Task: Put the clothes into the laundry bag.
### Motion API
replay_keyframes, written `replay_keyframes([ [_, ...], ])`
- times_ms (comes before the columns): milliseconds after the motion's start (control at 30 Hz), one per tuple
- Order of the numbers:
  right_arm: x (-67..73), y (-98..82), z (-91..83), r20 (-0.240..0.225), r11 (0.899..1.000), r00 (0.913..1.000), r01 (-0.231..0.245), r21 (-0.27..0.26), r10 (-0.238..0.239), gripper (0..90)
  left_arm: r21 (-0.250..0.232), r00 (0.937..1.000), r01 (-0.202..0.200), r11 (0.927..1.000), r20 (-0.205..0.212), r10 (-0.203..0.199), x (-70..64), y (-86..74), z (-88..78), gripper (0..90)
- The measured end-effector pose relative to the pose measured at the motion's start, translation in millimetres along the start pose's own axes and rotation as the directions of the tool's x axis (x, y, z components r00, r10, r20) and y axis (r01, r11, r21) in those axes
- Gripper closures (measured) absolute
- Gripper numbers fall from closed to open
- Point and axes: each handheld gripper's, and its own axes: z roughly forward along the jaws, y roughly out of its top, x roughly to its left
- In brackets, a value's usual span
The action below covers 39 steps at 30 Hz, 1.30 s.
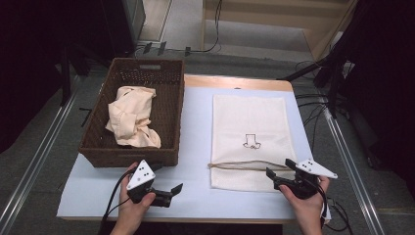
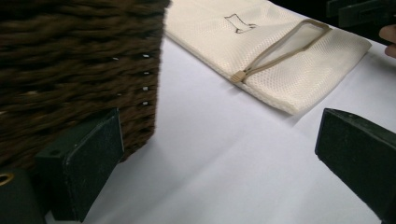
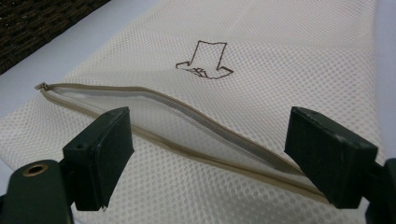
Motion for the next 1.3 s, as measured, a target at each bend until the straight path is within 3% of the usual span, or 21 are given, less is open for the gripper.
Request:
replay_keyframes([
  [67, 2.5, 2.5, 2.1, -0.004, 1.0, 1.0, 0.003, 0.0, -0.003, 15.7, 0.014, 1.0, -0.009, 0.9999, 0.001, 0.009, -7.6, 2.8, 10.0, 2.6],
  [167, 6.0, 5.8, 6.1, -0.005, 1.0, 0.9998, 0.017, 0.004, -0.017, 15.2, 0.016, 0.9998, -0.012, 0.9998, -0.014, 0.012, -14.7, 8.1, 19.3, 13.1],
  [233, 8.1, 8.2, 10.6, -0.004, 1.0, 0.9997, 0.024, 0.012, -0.024, 15.1, 0.023, 1.0, 0.0, 0.9997, -0.005, 0.0, -19.6, 13.5, 27.7, 21.3],
  [300, 8.8, 9.9, 12.9, -0.005, 0.999, 0.9996, 0.026, 0.019, -0.026, 15.1, 0.029, 1.0, 0.005, 0.9996, -0.004, -0.005, -21.9, 15.8, 31.4, 36.1],
  [333, 9.2, 12.1, 15.2, -0.005, 0.999, 0.9995, 0.03, 0.028, -0.03, 15.1, 0.032, 0.9999, 0.011, 0.9994, 0.005, -0.011, -23.9, 17.8, 35.4, 36.1],
  [400, 9.5, 17.8, 18.4, -0.009, 0.999, 0.9994, 0.033, 0.039, -0.033, 15.1, 0.047, 0.9996, 0.016, 0.9988, 0.024, -0.017, -27.8, 21.0, 43.8, 49.2],
  [433, 9.7, 24.5, 21.0, -0.011, 0.998, 0.9988, 0.047, 0.046, -0.047, 15.6, 0.053, 0.999, 0.021, 0.9984, 0.038, -0.023, -28.9, 22.2, 48.0, 60.2],
  [533, 10.5, 33.6, 25.9, 0.033, 0.997, 0.998, 0.053, 0.06, -0.055, 18.6, 0.095, 0.9858, 0.083, 0.9921, 0.138, -0.095, -31.1, 27.4, 66.3, 73.8],
  [567, 10.2, 36.0, 28.0, 0.035, 0.997, 0.9979, 0.051, 0.063, -0.054, 19.2, 0.104, 0.9828, 0.092, 0.9903, 0.15, -0.107, -33.2, 28.8, 70.6, 76.8],
  [600, 9.7, 38.3, 30.0, 0.036, 0.996, 0.9979, 0.051, 0.067, -0.054, 19.4, 0.113, 0.984, 0.081, 0.9903, 0.149, -0.098, -36.4, 30.4, 75.2, 79.0],
  [800, 6.7, 39.1, 34.1, 0.011, 0.999, 0.9999, 0.009, 0.033, -0.01, 25.1, 0.145, 0.9867, 0.062, 0.9874, 0.14, -0.083, -48.3, 37.0, 99.4, 84.5],
  [900, 6.1, 36.5, 34.1, 0.011, 0.999, 0.9997, 0.023, 0.032, -0.024, 23.3, 0.149, 0.9901, 0.043, 0.9879, 0.126, -0.062, -51.0, 36.1, 104.9, 84.5],
  [967, 5.8, 32.3, 31.7, 0.022, 1.0, 0.9993, 0.03, 0.01, -0.03, 26.7, 0.161, 0.9893, 0.051, 0.9856, 0.127, -0.072, -52.5, 32.4, 109.7, 84.2],
  [1033, 4.5, 26.5, 29.5, 0.011, 0.999, 0.9991, 0.042, 0.005, -0.042, 30.4, 0.181, 0.9938, 0.012, 0.9835, 0.106, -0.032, -57.4, 30.1, 112.9, 84.2],
  [1100, 3.2, 24.5, 28.9, 0.008, 0.999, 0.9986, 0.052, 0.01, -0.052, 31.8, 0.186, 0.9949, 0.006, 0.9825, 0.098, -0.024, -58.7, 29.7, 113.7, 84.2],
  [1200, -1.9, 19.6, 25.7, -0.009, 1.0, 0.9997, 0.024, -0.003, -0.024, 34.0, 0.259, 0.996, -0.031, 0.9654, 0.089, 0.009, -62.8, 30.6, 121.6, 83.2],
  [1300, -2.3, 18.9, 23.8, -0.022, 1.0, 0.9993, 0.03, 0.002, -0.03, 33.7, 0.26, 0.9957, -0.018, 0.9653, 0.092, -0.007, -61.0, 30.7, 121.8, 84.5],
])
